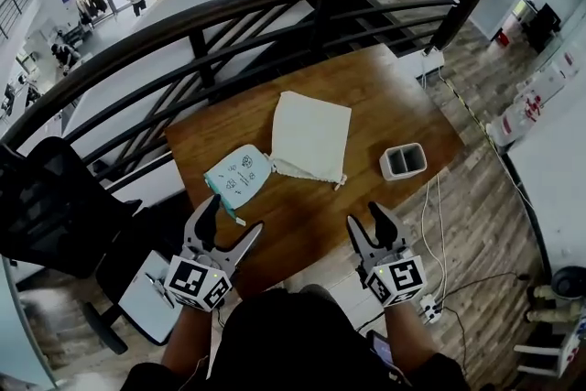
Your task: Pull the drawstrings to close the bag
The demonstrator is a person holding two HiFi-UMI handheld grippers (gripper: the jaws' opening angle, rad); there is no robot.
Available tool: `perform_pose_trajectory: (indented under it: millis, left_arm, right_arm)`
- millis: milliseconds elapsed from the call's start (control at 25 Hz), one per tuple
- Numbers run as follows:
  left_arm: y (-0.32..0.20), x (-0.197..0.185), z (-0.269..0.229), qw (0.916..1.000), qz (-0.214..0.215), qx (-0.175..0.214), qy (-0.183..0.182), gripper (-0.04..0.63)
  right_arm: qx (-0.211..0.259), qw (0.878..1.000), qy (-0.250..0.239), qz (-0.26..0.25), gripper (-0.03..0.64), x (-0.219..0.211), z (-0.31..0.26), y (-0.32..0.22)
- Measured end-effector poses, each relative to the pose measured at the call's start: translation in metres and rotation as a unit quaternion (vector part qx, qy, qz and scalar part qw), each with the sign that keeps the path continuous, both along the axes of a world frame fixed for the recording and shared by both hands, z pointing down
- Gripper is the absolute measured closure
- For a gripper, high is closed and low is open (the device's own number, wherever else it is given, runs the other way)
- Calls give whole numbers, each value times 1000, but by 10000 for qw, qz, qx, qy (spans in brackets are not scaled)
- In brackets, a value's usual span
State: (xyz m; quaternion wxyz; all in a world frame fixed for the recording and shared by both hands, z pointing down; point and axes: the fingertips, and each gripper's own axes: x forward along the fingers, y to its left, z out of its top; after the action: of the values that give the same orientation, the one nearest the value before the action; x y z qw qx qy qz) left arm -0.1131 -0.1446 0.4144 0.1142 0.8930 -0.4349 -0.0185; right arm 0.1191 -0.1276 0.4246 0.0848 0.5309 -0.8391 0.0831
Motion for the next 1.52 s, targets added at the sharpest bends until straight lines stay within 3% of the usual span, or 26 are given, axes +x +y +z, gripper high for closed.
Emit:
perform_pose_trajectory:
  millis: [560,760,1160,1360,1520]
  left_arm:
    - [0,-16,34,9979,-209,-545,-271,201]
    - [-5,-16,39,9975,-273,-556,-326,202]
    - [-12,-10,43,9943,-639,-784,-324,204]
    - [-9,-18,50,9908,-932,-910,-381,207]
    - [-2,-26,54,9873,-1119,-1049,-404,209]
  right_arm:
    - [-672,9923,763,-701,413,-36,63,-43]
    - [-885,9854,1107,-939,416,-48,91,-71]
    - [-1184,9503,2445,-1522,417,-60,153,-117]
    - [-1261,9322,2898,-1764,417,-70,175,-131]
    - [-1315,9244,3090,-1808,417,-75,185,-141]
